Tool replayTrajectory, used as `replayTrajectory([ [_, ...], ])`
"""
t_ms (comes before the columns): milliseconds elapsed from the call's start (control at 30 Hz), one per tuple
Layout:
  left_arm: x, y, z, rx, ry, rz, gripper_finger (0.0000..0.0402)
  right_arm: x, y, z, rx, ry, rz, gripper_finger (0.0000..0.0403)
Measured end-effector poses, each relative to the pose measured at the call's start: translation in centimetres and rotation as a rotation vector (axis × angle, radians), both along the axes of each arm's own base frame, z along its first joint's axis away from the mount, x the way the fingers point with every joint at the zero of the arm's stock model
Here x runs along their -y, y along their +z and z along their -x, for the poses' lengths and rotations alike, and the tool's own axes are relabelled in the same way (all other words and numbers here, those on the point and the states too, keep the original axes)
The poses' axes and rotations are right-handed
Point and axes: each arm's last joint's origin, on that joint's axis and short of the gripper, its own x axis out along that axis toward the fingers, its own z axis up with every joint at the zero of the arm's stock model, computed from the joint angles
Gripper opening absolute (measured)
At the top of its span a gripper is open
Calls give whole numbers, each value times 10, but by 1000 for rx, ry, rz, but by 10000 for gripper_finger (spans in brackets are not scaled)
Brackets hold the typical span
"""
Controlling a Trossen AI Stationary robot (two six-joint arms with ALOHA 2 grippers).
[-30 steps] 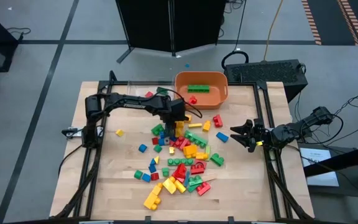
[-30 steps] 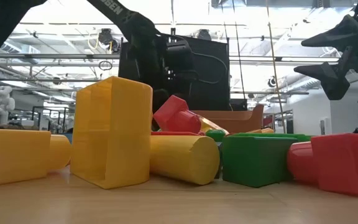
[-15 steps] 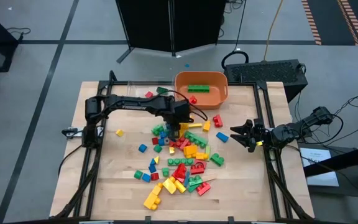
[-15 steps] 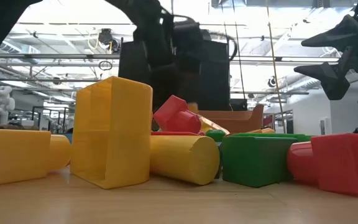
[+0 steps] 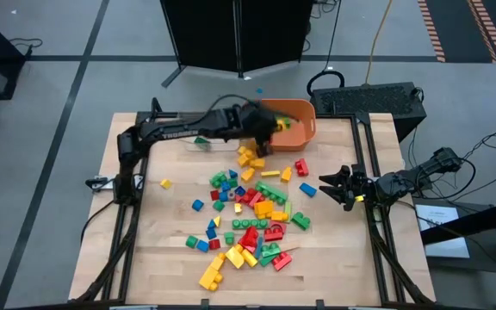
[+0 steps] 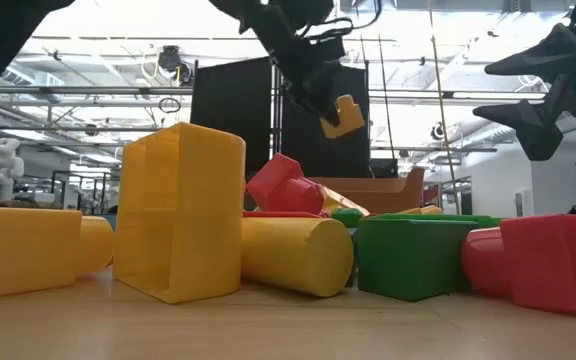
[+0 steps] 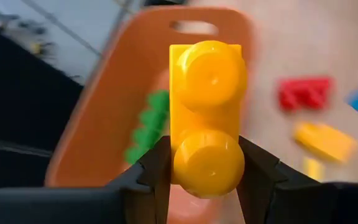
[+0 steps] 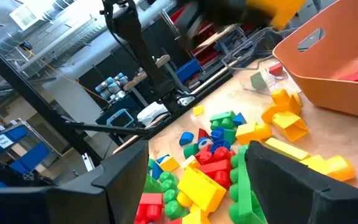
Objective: Sort blocks by size
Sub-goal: Put the big yellow game piece into the orange bin
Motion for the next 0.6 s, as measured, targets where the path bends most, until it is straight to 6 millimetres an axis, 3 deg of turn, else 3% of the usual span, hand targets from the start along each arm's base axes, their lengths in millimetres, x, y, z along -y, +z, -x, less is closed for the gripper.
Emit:
replayTrajectory([
  [100, -24, -3, 2, 56, 92, 9, 130, 0, 0, 0, 0, 0, 0, 260],
  [267, -51, -25, 4, 11, 165, 39, 132, 0, 0, 0, 0, 0, -1, 260],
  [367, -55, -31, 4, -3, 140, 71, 153, 0, 0, 0, 0, 0, 0, 260],
  [600, -49, -32, 2, -53, 34, 50, 255, 0, 0, 0, 0, 0, 1, 260],
])
